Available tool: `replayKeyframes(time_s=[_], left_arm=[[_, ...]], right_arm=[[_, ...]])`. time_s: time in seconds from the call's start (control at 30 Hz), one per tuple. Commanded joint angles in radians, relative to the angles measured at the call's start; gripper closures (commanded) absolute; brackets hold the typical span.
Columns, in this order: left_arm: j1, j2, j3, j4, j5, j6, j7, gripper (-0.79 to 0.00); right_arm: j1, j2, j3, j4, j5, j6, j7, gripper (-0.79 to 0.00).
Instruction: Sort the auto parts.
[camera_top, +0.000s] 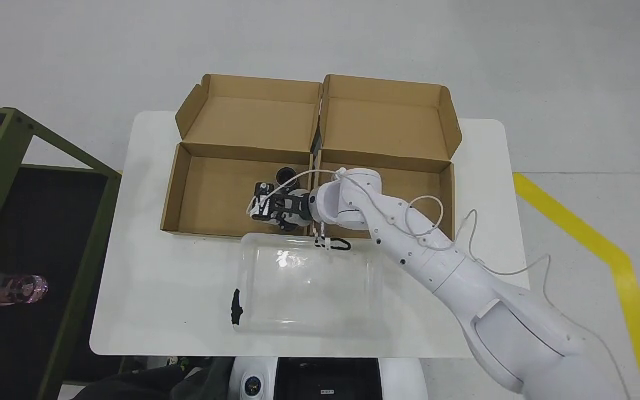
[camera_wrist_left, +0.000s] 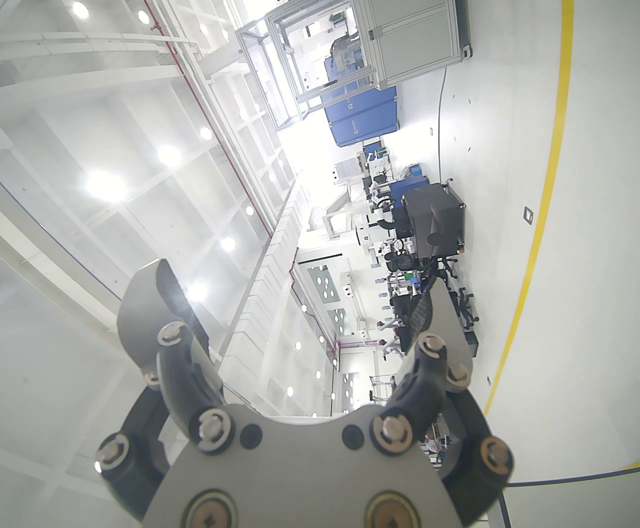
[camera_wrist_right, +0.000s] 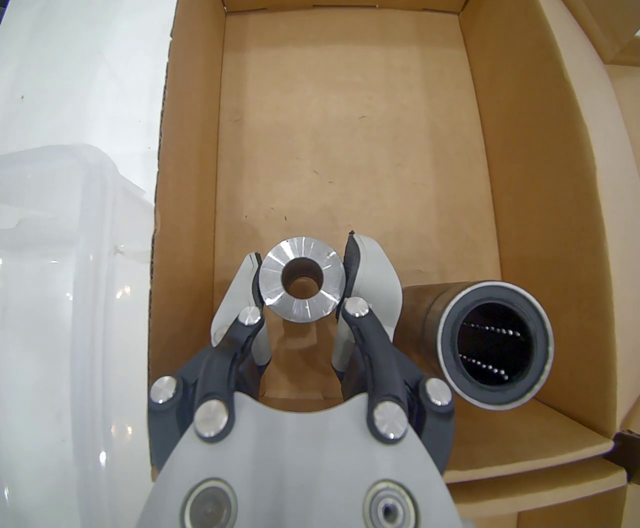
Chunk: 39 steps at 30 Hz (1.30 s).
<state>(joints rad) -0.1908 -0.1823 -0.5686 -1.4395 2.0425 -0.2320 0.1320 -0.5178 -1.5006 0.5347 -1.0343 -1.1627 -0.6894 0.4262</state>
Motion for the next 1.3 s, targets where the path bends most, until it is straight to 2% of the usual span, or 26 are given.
replayKeyframes(time_s=[0.0,0.17,0.33,0.7,1.0,1.27], left_arm=[[0.0,0.0,0.0,0.0,0.0,0.0,0.0,-0.785],[0.0,0.0,0.0,0.0,0.0,0.0,0.0,-0.785],[0.0,0.0,0.0,0.0,0.0,0.0,0.0,-0.785],[0.0,0.0,0.0,0.0,0.0,0.0,0.0,-0.785],[0.0,0.0,0.0,0.0,0.0,0.0,0.0,-0.785],[0.0,0.0,0.0,0.0,0.0,0.0,0.0,-0.785]], right_arm=[[0.001,-0.004,-0.001,0.006,-0.003,-0.001,0.002,-0.206],[0.004,-0.011,-0.002,0.011,-0.014,-0.007,0.011,-0.268],[0.005,-0.015,0.002,0.012,-0.026,-0.012,0.02,-0.296],[-0.002,-0.005,0.053,-0.067,-0.034,-0.034,0.016,-0.305],[-0.057,0.037,0.156,-0.232,-0.046,-0.057,0.03,-0.317],[-0.189,0.093,0.287,-0.446,-0.05,-0.096,0.066,-0.336]])
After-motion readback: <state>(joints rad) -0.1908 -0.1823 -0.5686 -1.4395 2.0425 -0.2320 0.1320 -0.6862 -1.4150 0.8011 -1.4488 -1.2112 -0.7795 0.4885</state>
